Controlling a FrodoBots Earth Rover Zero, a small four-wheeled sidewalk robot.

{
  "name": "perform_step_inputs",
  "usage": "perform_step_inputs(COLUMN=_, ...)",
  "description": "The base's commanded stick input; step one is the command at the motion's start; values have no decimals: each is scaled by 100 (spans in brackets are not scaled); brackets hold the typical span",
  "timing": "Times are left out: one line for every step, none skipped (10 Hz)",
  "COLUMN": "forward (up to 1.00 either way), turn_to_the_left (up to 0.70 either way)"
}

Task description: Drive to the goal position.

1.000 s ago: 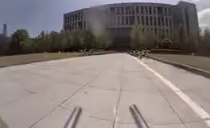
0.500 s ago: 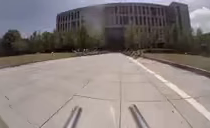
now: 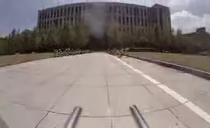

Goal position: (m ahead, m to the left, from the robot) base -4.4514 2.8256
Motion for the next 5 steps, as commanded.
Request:
perform_step_inputs(forward=70, turn_to_the_left=3)
perform_step_inputs(forward=70, turn_to_the_left=3)
perform_step_inputs(forward=70, turn_to_the_left=3)
perform_step_inputs(forward=70, turn_to_the_left=3)
perform_step_inputs(forward=70, turn_to_the_left=3)
